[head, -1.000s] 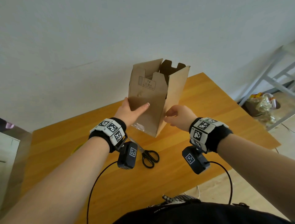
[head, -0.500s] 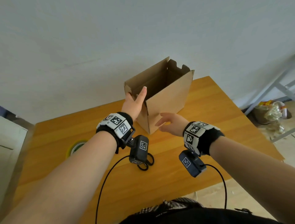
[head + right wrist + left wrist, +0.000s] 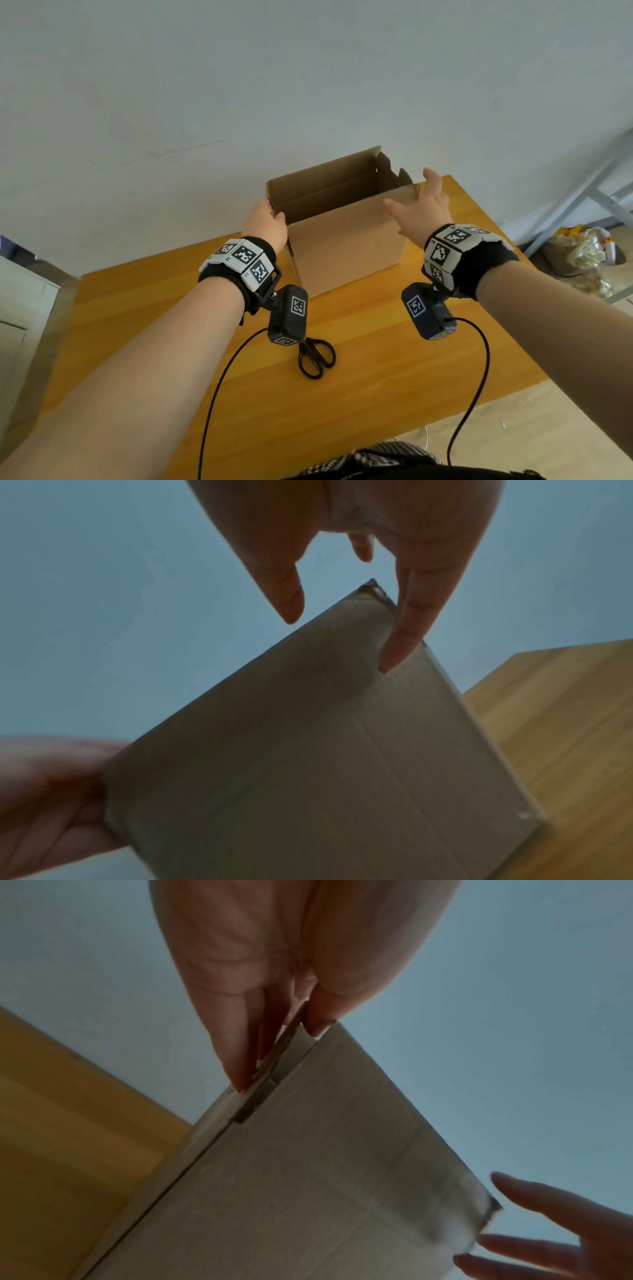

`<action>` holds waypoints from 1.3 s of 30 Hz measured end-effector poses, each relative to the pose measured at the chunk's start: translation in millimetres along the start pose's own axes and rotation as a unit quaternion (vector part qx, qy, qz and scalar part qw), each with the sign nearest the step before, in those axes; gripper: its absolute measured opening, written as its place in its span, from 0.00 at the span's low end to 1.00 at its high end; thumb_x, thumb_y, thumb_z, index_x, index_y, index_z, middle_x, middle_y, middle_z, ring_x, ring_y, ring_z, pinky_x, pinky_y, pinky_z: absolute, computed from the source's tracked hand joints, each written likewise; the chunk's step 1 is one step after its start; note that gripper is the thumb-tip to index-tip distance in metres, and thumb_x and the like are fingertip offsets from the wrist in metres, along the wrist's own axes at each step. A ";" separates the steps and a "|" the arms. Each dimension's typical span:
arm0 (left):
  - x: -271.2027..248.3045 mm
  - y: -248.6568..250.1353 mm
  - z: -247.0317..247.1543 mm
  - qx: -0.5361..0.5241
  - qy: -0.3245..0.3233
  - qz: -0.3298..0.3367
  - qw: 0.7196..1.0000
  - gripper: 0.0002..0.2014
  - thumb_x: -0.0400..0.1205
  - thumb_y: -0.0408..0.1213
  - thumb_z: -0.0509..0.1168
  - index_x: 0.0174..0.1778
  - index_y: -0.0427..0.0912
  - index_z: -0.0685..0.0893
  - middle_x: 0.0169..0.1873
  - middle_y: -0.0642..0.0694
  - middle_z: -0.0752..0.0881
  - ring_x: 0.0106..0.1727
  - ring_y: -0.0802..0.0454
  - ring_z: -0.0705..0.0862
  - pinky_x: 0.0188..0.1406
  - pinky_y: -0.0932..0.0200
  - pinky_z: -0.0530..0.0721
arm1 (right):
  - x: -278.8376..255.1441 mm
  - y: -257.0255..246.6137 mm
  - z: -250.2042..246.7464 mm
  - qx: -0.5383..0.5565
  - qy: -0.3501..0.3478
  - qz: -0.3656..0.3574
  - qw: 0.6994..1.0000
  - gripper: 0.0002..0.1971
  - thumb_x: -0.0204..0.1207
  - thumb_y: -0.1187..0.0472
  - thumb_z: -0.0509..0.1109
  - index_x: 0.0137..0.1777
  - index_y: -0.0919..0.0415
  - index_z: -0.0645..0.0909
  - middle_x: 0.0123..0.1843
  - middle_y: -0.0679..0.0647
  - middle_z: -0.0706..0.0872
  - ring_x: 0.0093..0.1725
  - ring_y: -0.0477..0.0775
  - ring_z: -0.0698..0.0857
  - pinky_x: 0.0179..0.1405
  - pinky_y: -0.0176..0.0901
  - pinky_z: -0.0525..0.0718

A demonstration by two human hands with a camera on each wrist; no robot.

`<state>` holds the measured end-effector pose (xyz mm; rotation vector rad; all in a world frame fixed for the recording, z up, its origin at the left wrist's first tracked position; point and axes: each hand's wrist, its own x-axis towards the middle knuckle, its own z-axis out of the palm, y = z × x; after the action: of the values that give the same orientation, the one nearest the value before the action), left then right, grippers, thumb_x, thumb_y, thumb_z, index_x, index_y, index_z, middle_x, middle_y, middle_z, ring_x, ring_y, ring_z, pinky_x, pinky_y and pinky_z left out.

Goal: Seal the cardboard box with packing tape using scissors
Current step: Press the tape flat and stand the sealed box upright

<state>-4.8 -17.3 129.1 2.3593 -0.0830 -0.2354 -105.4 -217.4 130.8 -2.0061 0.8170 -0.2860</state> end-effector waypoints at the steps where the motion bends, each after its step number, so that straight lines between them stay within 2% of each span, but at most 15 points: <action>1: 1.0 -2.0 -4.3 0.022 0.007 0.011 1.000 0.19 0.86 0.35 0.54 0.75 0.40 0.69 0.69 0.38 0.76 0.63 0.37 0.81 0.61 0.41 0.81 | 2.1 -1.4 -0.2 0.006 0.000 0.012 1.000 0.39 0.75 0.50 0.69 0.80 0.49 0.49 0.75 0.64 0.63 0.61 0.65 0.79 0.53 0.57 0.86; 4: 7.2 -11.1 -16.2 0.025 0.008 0.036 0.999 0.21 0.87 0.36 0.53 0.77 0.43 0.67 0.70 0.38 0.76 0.65 0.39 0.80 0.63 0.42 0.80 | 5.6 -9.2 4.5 0.000 -0.036 0.034 0.999 0.33 0.78 0.46 0.64 0.78 0.54 0.57 0.72 0.60 0.72 0.47 0.60 0.86 0.41 0.48 0.89; 7: 13.5 -19.6 -25.4 0.004 -0.012 0.036 0.999 0.22 0.87 0.39 0.53 0.79 0.45 0.64 0.71 0.39 0.75 0.67 0.40 0.78 0.65 0.43 0.79 | 8.2 -17.2 15.9 0.002 -0.048 0.033 0.998 0.27 0.80 0.48 0.62 0.75 0.60 0.65 0.65 0.57 0.79 0.42 0.56 0.88 0.44 0.48 0.89; 10: 21.0 -27.7 -35.4 0.007 -0.007 0.034 0.999 0.23 0.87 0.39 0.53 0.79 0.45 0.63 0.73 0.39 0.73 0.69 0.41 0.76 0.69 0.47 0.76 | 11.6 -26.1 27.7 0.015 -0.047 0.052 0.997 0.24 0.81 0.50 0.60 0.72 0.61 0.67 0.60 0.55 0.79 0.37 0.53 0.86 0.39 0.42 0.86; 13: 28.7 -36.2 -47.1 0.005 0.006 0.034 0.999 0.23 0.87 0.39 0.53 0.79 0.45 0.63 0.73 0.40 0.73 0.70 0.43 0.75 0.69 0.48 0.75 | 14.8 -36.2 39.9 0.032 -0.061 0.067 0.995 0.20 0.82 0.53 0.58 0.71 0.61 0.69 0.61 0.58 0.81 0.44 0.59 0.88 0.45 0.47 0.87; 16: 35.7 -46.1 -56.0 -0.016 0.023 0.027 0.999 0.22 0.87 0.39 0.53 0.79 0.46 0.64 0.74 0.41 0.73 0.71 0.45 0.75 0.70 0.50 0.74 | 16.4 -47.3 52.5 0.027 -0.080 0.067 0.994 0.19 0.83 0.55 0.58 0.71 0.60 0.69 0.60 0.59 0.81 0.47 0.61 0.88 0.42 0.45 0.87; 18: 40.4 -53.3 -58.9 -0.039 0.027 0.013 0.999 0.22 0.87 0.40 0.53 0.78 0.45 0.66 0.73 0.42 0.73 0.71 0.45 0.75 0.70 0.48 0.75 | 18.5 -53.5 60.8 0.027 -0.085 0.063 0.994 0.19 0.83 0.56 0.57 0.71 0.60 0.68 0.60 0.59 0.81 0.47 0.60 0.89 0.40 0.44 0.87; 21: 45.4 -61.3 -62.7 -0.074 0.032 -0.007 0.997 0.21 0.86 0.40 0.54 0.77 0.44 0.68 0.73 0.42 0.74 0.70 0.44 0.76 0.68 0.44 0.77 | 22.2 -61.5 72.1 0.028 -0.089 0.055 0.994 0.20 0.82 0.56 0.58 0.72 0.61 0.68 0.61 0.59 0.81 0.45 0.60 0.89 0.49 0.49 0.87; 25: 52.5 -63.4 -69.5 -0.111 0.029 -0.019 0.993 0.22 0.86 0.38 0.56 0.77 0.44 0.68 0.73 0.42 0.73 0.71 0.45 0.75 0.70 0.44 0.76 | 30.5 -69.0 83.2 0.031 -0.088 0.052 0.994 0.19 0.81 0.58 0.59 0.71 0.61 0.69 0.55 0.57 0.81 0.37 0.55 0.86 0.53 0.51 0.87; 27: 55.7 -62.9 -71.8 -0.110 0.032 -0.020 0.993 0.21 0.86 0.38 0.56 0.77 0.44 0.69 0.73 0.42 0.74 0.70 0.44 0.76 0.69 0.44 0.76 | 34.2 -73.2 85.7 0.041 -0.091 0.060 0.993 0.15 0.79 0.58 0.61 0.63 0.62 0.73 0.47 0.56 0.83 0.39 0.59 0.88 0.52 0.54 0.88; 29: 58.8 -62.5 -73.5 -0.098 0.034 -0.015 0.995 0.20 0.86 0.37 0.55 0.76 0.44 0.70 0.71 0.42 0.76 0.68 0.43 0.78 0.67 0.43 0.77 | 38.9 -78.8 86.0 0.040 -0.088 0.078 0.992 0.08 0.76 0.58 0.63 0.50 0.62 0.73 0.40 0.56 0.82 0.39 0.64 0.89 0.51 0.56 0.88; 32: 62.6 -61.3 -76.4 -0.075 0.037 -0.003 0.996 0.19 0.87 0.36 0.53 0.75 0.44 0.72 0.71 0.42 0.77 0.66 0.42 0.79 0.66 0.43 0.78 | 48.9 -86.0 86.7 0.029 -0.079 0.128 0.988 0.09 0.72 0.57 0.65 0.41 0.63 0.72 0.34 0.58 0.84 0.31 0.62 0.88 0.49 0.54 0.86; 35: 65.4 -60.2 -77.4 -0.059 0.035 0.003 0.998 0.20 0.87 0.37 0.53 0.76 0.44 0.71 0.71 0.43 0.76 0.66 0.41 0.79 0.67 0.43 0.78 | 59.6 -86.9 90.6 0.015 -0.073 0.138 0.988 0.10 0.75 0.57 0.65 0.42 0.65 0.74 0.31 0.61 0.86 0.34 0.65 0.89 0.50 0.55 0.86; 37: 67.3 -59.7 -77.3 -0.058 0.034 0.002 0.998 0.20 0.87 0.37 0.52 0.76 0.44 0.70 0.71 0.43 0.76 0.67 0.41 0.79 0.67 0.43 0.77 | 65.7 -85.8 93.4 0.019 -0.069 0.136 0.988 0.14 0.77 0.56 0.63 0.52 0.69 0.76 0.36 0.64 0.89 0.41 0.67 0.90 0.52 0.57 0.87; 39: 69.3 -59.6 -77.8 -0.048 0.039 -0.001 0.998 0.20 0.87 0.37 0.52 0.76 0.43 0.69 0.73 0.43 0.75 0.70 0.43 0.76 0.71 0.47 0.74 | 68.9 -85.3 96.2 0.045 -0.064 0.132 0.988 0.16 0.80 0.53 0.60 0.54 0.68 0.74 0.36 0.65 0.88 0.41 0.68 0.90 0.48 0.57 0.88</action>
<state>77.7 69.8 132.1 2.2698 -0.0303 -0.1446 31.2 -167.0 140.5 -1.7885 0.9586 -0.0393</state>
